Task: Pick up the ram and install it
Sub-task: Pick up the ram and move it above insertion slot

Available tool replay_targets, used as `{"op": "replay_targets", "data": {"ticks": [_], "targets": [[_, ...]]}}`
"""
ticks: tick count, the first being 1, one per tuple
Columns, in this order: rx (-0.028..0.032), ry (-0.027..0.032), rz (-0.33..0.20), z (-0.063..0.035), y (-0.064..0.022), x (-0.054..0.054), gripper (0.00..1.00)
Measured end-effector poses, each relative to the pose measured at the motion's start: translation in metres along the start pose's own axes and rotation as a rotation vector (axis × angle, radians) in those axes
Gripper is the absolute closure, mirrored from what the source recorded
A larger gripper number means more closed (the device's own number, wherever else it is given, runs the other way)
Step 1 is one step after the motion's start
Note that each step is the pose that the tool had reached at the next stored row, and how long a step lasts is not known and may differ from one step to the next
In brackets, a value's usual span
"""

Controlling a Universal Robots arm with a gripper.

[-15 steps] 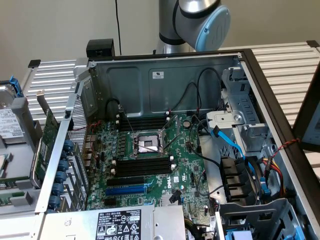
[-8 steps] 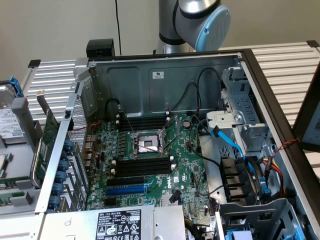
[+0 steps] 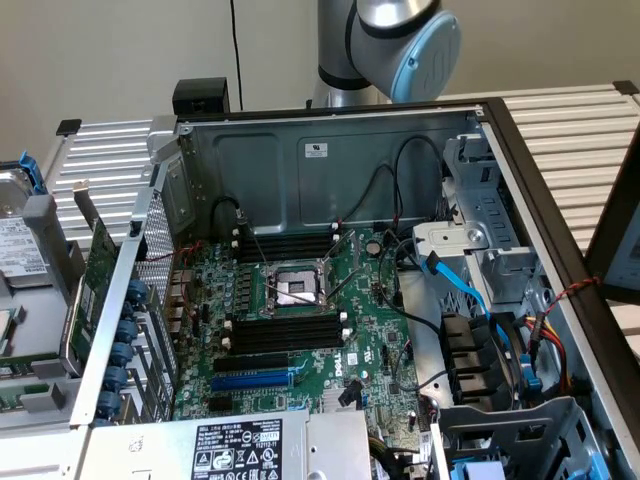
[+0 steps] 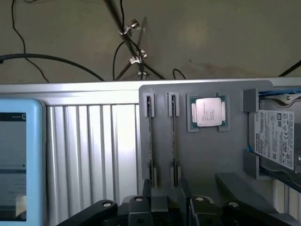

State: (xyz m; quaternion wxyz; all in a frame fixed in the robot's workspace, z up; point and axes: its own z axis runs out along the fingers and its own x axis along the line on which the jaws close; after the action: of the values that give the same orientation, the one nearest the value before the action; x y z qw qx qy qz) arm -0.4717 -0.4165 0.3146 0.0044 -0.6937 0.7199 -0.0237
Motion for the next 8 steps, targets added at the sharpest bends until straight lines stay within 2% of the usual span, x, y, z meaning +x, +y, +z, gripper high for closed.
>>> {"op": "replay_targets", "data": {"ticks": [8], "targets": [[-0.0003,0.0005,0.013,0.0147,0.0006,0.002,0.64]]}}
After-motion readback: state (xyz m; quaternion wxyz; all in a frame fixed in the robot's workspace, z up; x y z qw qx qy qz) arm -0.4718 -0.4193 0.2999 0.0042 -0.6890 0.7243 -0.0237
